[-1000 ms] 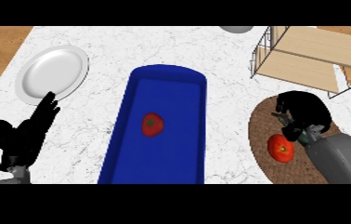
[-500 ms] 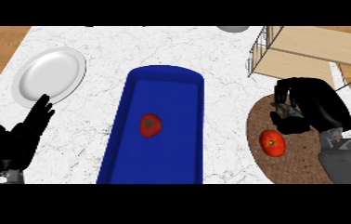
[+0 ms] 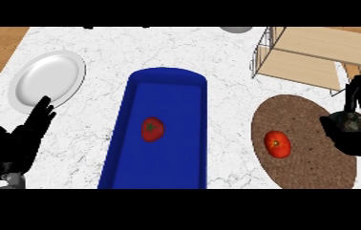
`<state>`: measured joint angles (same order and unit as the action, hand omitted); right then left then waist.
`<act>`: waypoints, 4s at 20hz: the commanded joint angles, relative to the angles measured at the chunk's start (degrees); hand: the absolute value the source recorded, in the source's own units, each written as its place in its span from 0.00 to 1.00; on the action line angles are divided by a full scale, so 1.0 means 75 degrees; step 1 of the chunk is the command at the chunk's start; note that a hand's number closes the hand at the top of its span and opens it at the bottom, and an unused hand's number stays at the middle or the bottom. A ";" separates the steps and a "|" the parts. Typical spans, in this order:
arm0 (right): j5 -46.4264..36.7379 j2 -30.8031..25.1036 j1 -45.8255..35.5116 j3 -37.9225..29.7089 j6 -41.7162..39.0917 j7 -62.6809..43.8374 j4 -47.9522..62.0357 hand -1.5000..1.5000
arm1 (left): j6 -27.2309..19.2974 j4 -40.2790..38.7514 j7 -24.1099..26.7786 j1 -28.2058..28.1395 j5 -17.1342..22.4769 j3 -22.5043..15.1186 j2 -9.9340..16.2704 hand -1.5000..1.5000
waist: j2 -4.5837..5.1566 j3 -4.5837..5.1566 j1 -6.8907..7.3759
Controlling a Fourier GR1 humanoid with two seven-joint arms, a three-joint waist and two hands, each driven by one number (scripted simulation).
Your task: Pick the eggplant from the placemat and place it in the tiered shelf
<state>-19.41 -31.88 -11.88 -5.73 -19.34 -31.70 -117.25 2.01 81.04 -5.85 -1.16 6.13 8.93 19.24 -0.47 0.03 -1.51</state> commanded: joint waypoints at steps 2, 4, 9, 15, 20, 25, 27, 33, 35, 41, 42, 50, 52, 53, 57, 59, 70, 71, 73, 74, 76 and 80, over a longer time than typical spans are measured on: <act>0.1682 -0.0174 -0.0034 -0.1585 -0.0532 -0.1212 -0.1392 1.00 | -0.0023 0.0066 -0.0094 -0.0090 -0.0025 0.0017 -0.0080 0.50 | 0.0001 0.0002 0.0030; 0.1809 -0.0356 -0.0595 -0.1879 -0.0495 -0.1490 -0.1345 1.00 | -0.0146 0.0208 -0.0004 -0.0103 -0.0277 -0.0170 -0.0225 0.50 | 0.0026 0.0001 0.0136; 0.3225 -0.1128 -0.1828 -0.2672 -0.0755 -0.2951 -0.1378 1.00 | 0.0234 -0.0308 0.0312 0.0103 0.0006 0.0130 -0.0139 0.50 | 0.0033 0.0007 0.0168; 0.1495 -0.2063 -0.2410 -0.2172 -0.0688 -0.2714 -0.0519 1.00 | 0.0271 -0.0152 0.0059 0.0246 -0.0105 0.0095 -0.0095 0.50 | 0.0078 0.0009 0.0270; 0.1758 -0.2923 -0.3238 -0.2323 -0.1100 -0.2129 0.1181 1.00 | 0.0583 0.0347 -0.0206 -0.0221 0.0028 0.0088 -0.0049 0.50 | 0.0066 0.0002 0.0335; 0.0863 -0.2585 -0.4094 -0.1304 -0.0427 -0.1558 0.2325 1.00 | 0.0320 -0.0018 0.0001 0.0079 -0.0219 0.0086 -0.0305 0.50 | 0.0085 0.0003 0.0342; 0.0670 -0.2800 -0.4143 -0.1438 -0.0549 -0.1224 0.2779 1.00 | 0.0515 0.0686 -0.0210 -0.0360 -0.0108 0.0043 -0.0254 0.50 | 0.0072 0.0000 0.0348; -0.0474 -0.2698 -0.4067 -0.0917 -0.0113 -0.0440 0.3496 1.00 | 0.0252 0.0600 -0.0280 -0.0086 -0.0245 0.0127 -0.0406 0.50 | 0.0069 -0.0002 0.0308; -0.0760 -0.2535 -0.4299 -0.0674 0.0092 -0.0215 0.3976 1.00 | 0.0302 -0.0617 0.0348 0.0470 -0.0420 0.0228 -0.0385 0.50 | 0.0085 0.0002 0.0269; -0.1306 -0.2115 -0.5014 -0.0574 0.0833 0.0614 0.5914 1.00 | 0.0397 0.0038 0.0073 0.0235 -0.0435 0.0158 -0.0361 0.50 | 0.0094 -0.0001 0.0357; -0.1270 -0.1935 -0.4945 -0.0588 0.0883 0.0490 0.5671 1.00 | 0.0241 0.0300 0.0025 -0.0100 -0.0468 0.0071 -0.0610 0.50 | 0.0076 -0.0002 0.0330; -0.1661 -0.1798 -0.5401 -0.1073 0.1864 0.1031 0.7890 1.00 | 0.0356 -0.0453 0.0475 0.0278 -0.0572 0.0174 -0.0575 0.50 | 0.0098 0.0000 0.0293; -0.1786 -0.1799 -0.5391 -0.1010 0.1913 0.1549 0.8340 0.00 | 0.0491 -0.0033 0.0002 0.0187 -0.0337 0.0307 -0.0463 0.50 | 0.0080 -0.0003 0.0302; -0.2097 -0.2086 -0.5719 -0.0703 0.1623 0.1818 0.8861 0.00 | 0.0537 0.0148 0.0010 0.0050 -0.0410 0.0262 -0.0388 0.50 | 0.0094 -0.0003 0.0365; -0.2340 -0.2195 -0.5935 -0.0805 0.2173 0.3129 1.0158 0.00 | 0.0588 0.0125 0.0153 -0.0029 -0.0423 0.0272 -0.0430 0.50 | 0.0134 -0.0007 0.0447; -0.2266 -0.1820 -0.6120 -0.0898 0.2448 0.3049 1.0201 0.00 | 0.0573 0.0087 -0.0211 0.0268 -0.0322 0.0352 -0.0399 0.50 | 0.0111 -0.0007 0.0383; -0.0541 -0.2059 -0.6371 -0.2306 0.1265 0.2828 1.0229 0.00 | 0.0553 0.0279 0.0009 0.0054 -0.0428 0.0424 -0.0427 0.50 | 0.0050 -0.0004 0.0253; -0.0463 -0.2086 -0.6374 -0.2442 0.1373 0.3094 1.0513 0.00 | 0.0305 0.0333 -0.0506 0.0395 -0.0569 0.0254 -0.0548 0.50 | 0.0074 -0.0008 0.0267; -0.0066 -0.2078 -0.6310 -0.2701 0.1144 0.2609 1.0047 0.00 | 0.0514 0.0050 -0.0287 0.0402 -0.0428 0.0473 -0.0362 0.50 | 0.0034 -0.0002 0.0165; 0.0152 -0.2607 -0.6463 -0.3046 0.0835 0.2853 1.0511 0.00 | 0.0441 0.0683 -0.0266 -0.0186 -0.0526 0.0235 -0.0608 0.50 | 0.0040 -0.0011 0.0271; 0.0479 -0.2667 -0.6181 -0.3376 0.0897 0.2914 1.0278 0.00 | 0.0616 -0.0112 0.0282 0.0121 -0.0505 0.0466 -0.0420 0.50 | 0.0050 -0.0003 0.0160; 0.1171 -0.3402 -0.6310 -0.3914 0.0157 0.2489 0.9821 0.00 | 0.0633 0.0156 -0.0172 0.0128 -0.0337 0.0529 -0.0410 0.50 | 0.0020 -0.0002 0.0123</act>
<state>-15.29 -52.65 -58.74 -31.04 -13.49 -11.30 -42.24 6.52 81.78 -6.62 -0.30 3.22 12.87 16.42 -0.18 -0.01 -0.24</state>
